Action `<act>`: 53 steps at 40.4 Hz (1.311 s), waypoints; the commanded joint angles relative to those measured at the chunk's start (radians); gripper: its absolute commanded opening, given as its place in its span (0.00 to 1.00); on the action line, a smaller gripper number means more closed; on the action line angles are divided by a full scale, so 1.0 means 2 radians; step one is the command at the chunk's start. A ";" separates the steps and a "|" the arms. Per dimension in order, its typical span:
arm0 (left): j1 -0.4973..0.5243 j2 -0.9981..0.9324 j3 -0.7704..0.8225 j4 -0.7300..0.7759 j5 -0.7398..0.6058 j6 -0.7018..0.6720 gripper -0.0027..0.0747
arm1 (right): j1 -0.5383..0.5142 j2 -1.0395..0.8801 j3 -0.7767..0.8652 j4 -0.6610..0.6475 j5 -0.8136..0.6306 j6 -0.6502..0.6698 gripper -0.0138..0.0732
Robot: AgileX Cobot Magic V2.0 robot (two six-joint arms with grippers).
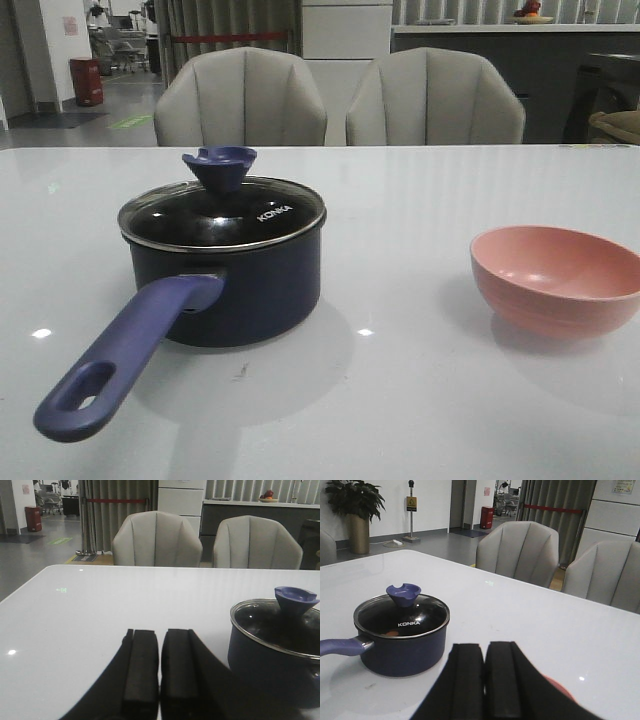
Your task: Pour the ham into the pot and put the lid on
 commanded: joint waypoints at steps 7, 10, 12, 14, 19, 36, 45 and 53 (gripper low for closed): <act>-0.004 -0.009 0.010 0.000 -0.042 -0.004 0.18 | -0.081 -0.023 0.033 -0.082 -0.031 0.046 0.33; -0.004 -0.009 0.010 0.000 -0.042 -0.004 0.18 | -0.121 -0.054 0.052 -0.115 -0.029 0.074 0.33; -0.004 -0.009 0.010 0.000 -0.042 -0.004 0.18 | -0.147 -0.083 0.063 -0.130 -0.029 0.087 0.33; -0.004 -0.009 0.010 0.000 -0.042 -0.004 0.18 | -0.164 -0.112 0.074 -0.137 -0.027 0.089 0.33; -0.004 -0.009 0.010 0.000 -0.042 -0.004 0.18 | -0.173 -0.130 0.099 -0.159 -0.043 0.089 0.33; -0.003 -0.009 0.010 0.000 -0.042 -0.004 0.18 | -0.174 -0.133 0.106 -0.171 -0.041 0.105 0.33; -0.003 -0.009 0.010 0.000 -0.042 -0.004 0.18 | -0.174 -0.133 0.106 -0.171 -0.041 0.105 0.33; -0.003 -0.009 0.010 0.000 -0.042 -0.004 0.18 | -0.174 -0.133 0.106 -0.171 -0.041 0.105 0.33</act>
